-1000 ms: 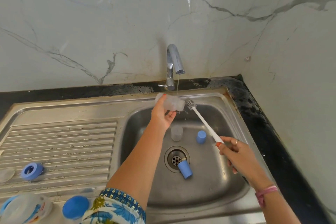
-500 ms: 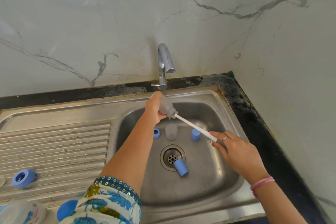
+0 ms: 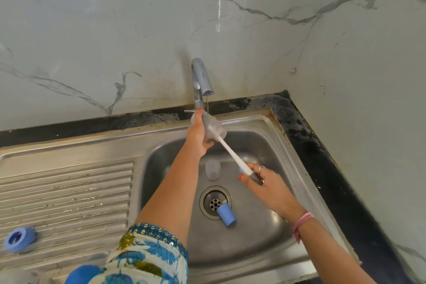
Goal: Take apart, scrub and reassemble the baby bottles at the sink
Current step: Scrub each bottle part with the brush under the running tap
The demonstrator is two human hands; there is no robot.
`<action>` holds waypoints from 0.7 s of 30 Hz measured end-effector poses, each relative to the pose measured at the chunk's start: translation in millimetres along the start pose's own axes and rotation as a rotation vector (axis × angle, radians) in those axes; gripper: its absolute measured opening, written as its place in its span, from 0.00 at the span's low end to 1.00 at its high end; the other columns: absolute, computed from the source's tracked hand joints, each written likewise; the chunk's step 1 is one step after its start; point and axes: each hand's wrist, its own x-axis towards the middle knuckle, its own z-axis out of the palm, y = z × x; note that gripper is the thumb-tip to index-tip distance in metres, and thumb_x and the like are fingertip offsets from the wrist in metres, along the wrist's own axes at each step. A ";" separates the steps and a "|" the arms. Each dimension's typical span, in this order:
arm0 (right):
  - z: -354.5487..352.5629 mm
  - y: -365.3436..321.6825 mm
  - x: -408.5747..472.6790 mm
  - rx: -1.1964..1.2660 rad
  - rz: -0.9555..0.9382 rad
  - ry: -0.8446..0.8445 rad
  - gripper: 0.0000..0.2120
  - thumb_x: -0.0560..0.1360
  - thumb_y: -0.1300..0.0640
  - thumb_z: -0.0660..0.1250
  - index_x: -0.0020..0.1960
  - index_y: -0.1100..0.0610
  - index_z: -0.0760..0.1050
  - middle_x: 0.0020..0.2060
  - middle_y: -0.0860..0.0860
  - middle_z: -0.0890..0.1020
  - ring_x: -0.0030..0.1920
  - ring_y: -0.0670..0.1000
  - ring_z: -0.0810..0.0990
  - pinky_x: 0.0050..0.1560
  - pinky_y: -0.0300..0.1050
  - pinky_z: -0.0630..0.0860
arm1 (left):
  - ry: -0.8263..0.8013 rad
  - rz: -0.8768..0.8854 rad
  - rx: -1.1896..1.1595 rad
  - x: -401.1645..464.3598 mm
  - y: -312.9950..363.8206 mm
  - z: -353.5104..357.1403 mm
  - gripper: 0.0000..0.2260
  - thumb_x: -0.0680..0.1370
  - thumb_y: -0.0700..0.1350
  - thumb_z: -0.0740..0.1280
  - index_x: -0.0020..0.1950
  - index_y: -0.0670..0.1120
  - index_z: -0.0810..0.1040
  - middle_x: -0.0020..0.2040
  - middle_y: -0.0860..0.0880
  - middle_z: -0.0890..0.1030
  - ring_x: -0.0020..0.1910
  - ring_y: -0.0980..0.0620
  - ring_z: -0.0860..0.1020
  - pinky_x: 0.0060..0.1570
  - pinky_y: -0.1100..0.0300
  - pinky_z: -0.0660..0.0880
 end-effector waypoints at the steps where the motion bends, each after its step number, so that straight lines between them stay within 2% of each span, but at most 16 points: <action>1: -1.6 3.8 1.6 -0.256 -0.082 0.054 0.13 0.79 0.47 0.63 0.62 0.43 0.75 0.39 0.51 0.77 0.34 0.47 0.74 0.35 0.44 0.74 | 0.093 -0.022 0.138 1.3 0.5 -6.0 0.21 0.77 0.61 0.64 0.57 0.44 0.75 0.50 0.43 0.81 0.50 0.46 0.80 0.52 0.48 0.77; 2: -2.8 7.0 2.3 -0.529 -0.131 0.096 0.17 0.80 0.47 0.60 0.69 0.43 0.69 0.44 0.50 0.76 0.38 0.48 0.76 0.38 0.44 0.75 | 0.139 -0.039 0.195 2.6 0.0 -12.1 0.23 0.77 0.59 0.65 0.63 0.44 0.72 0.56 0.41 0.79 0.53 0.43 0.79 0.53 0.46 0.78; 4: -4.9 10.0 3.1 -0.938 -0.156 0.177 0.22 0.82 0.44 0.52 0.75 0.42 0.57 0.47 0.47 0.70 0.38 0.49 0.73 0.37 0.42 0.70 | 0.129 -0.078 0.170 -0.8 3.4 -18.4 0.24 0.75 0.56 0.68 0.64 0.45 0.68 0.58 0.39 0.76 0.53 0.39 0.78 0.50 0.41 0.78; 6: -3.2 8.7 2.5 -0.997 -0.166 0.164 0.21 0.82 0.43 0.49 0.75 0.41 0.57 0.44 0.45 0.66 0.36 0.47 0.70 0.36 0.40 0.68 | 0.125 -0.128 0.109 -2.2 6.9 -18.4 0.27 0.71 0.56 0.72 0.63 0.46 0.67 0.56 0.39 0.74 0.53 0.37 0.77 0.48 0.39 0.78; 7: -0.7 8.9 2.0 -0.870 -0.169 0.110 0.19 0.82 0.43 0.51 0.73 0.41 0.60 0.41 0.44 0.67 0.35 0.46 0.70 0.35 0.40 0.69 | 0.120 -0.146 0.050 -3.5 7.5 -17.2 0.28 0.71 0.56 0.73 0.62 0.45 0.68 0.56 0.40 0.75 0.54 0.37 0.77 0.50 0.39 0.77; 9: 3.5 11.2 3.7 -0.416 -0.142 -0.019 0.16 0.81 0.44 0.55 0.68 0.43 0.69 0.34 0.43 0.70 0.31 0.42 0.69 0.32 0.37 0.69 | 0.048 -0.129 -0.151 -6.4 4.5 -12.6 0.24 0.73 0.55 0.73 0.61 0.42 0.73 0.58 0.42 0.77 0.56 0.43 0.77 0.58 0.41 0.75; 11: 3.2 13.3 4.7 -0.042 -0.076 -0.053 0.15 0.80 0.46 0.60 0.66 0.43 0.73 0.30 0.44 0.71 0.28 0.41 0.67 0.31 0.38 0.68 | -0.072 -0.041 -0.359 -9.0 -4.3 -10.7 0.19 0.74 0.53 0.72 0.60 0.46 0.75 0.59 0.45 0.77 0.56 0.48 0.79 0.57 0.43 0.76; 13: 0.6 12.5 6.6 0.037 -0.096 -0.007 0.15 0.80 0.47 0.61 0.65 0.37 0.73 0.29 0.43 0.70 0.29 0.41 0.67 0.32 0.41 0.69 | -0.166 0.022 -0.439 -9.6 -11.4 -11.8 0.23 0.74 0.55 0.71 0.65 0.46 0.73 0.57 0.47 0.79 0.54 0.51 0.80 0.53 0.46 0.78; 15: -3.6 9.1 8.9 -0.125 -0.158 0.059 0.17 0.80 0.46 0.59 0.65 0.27 0.65 0.29 0.44 0.71 0.29 0.42 0.68 0.32 0.39 0.70 | -0.163 0.024 -0.308 -10.0 -11.6 -8.6 0.26 0.75 0.59 0.68 0.66 0.45 0.72 0.49 0.47 0.80 0.47 0.51 0.79 0.47 0.54 0.77; 17: -10.2 5.8 12.9 -0.397 -0.155 0.102 0.20 0.81 0.46 0.56 0.70 0.28 0.59 0.35 0.45 0.73 0.34 0.44 0.72 0.37 0.41 0.73 | 0.008 0.002 -0.001 -7.4 -5.7 -7.9 0.24 0.75 0.60 0.67 0.64 0.45 0.72 0.50 0.46 0.81 0.47 0.50 0.79 0.44 0.56 0.76; 19: -16.2 4.6 12.8 -0.690 -0.141 0.101 0.22 0.83 0.46 0.52 0.75 0.34 0.54 0.44 0.47 0.75 0.41 0.48 0.75 0.44 0.45 0.75 | 0.144 -0.024 0.188 -4.3 -0.7 -13.4 0.23 0.76 0.55 0.69 0.65 0.44 0.70 0.58 0.41 0.78 0.52 0.45 0.79 0.49 0.50 0.79; 21: -15.2 4.9 9.2 -0.883 -0.187 0.069 0.24 0.83 0.46 0.50 0.77 0.37 0.49 0.50 0.48 0.75 0.44 0.50 0.77 0.47 0.45 0.76 | 0.139 -0.068 0.148 -2.0 2.8 -21.2 0.21 0.77 0.48 0.69 0.66 0.43 0.67 0.61 0.39 0.74 0.53 0.39 0.78 0.55 0.37 0.76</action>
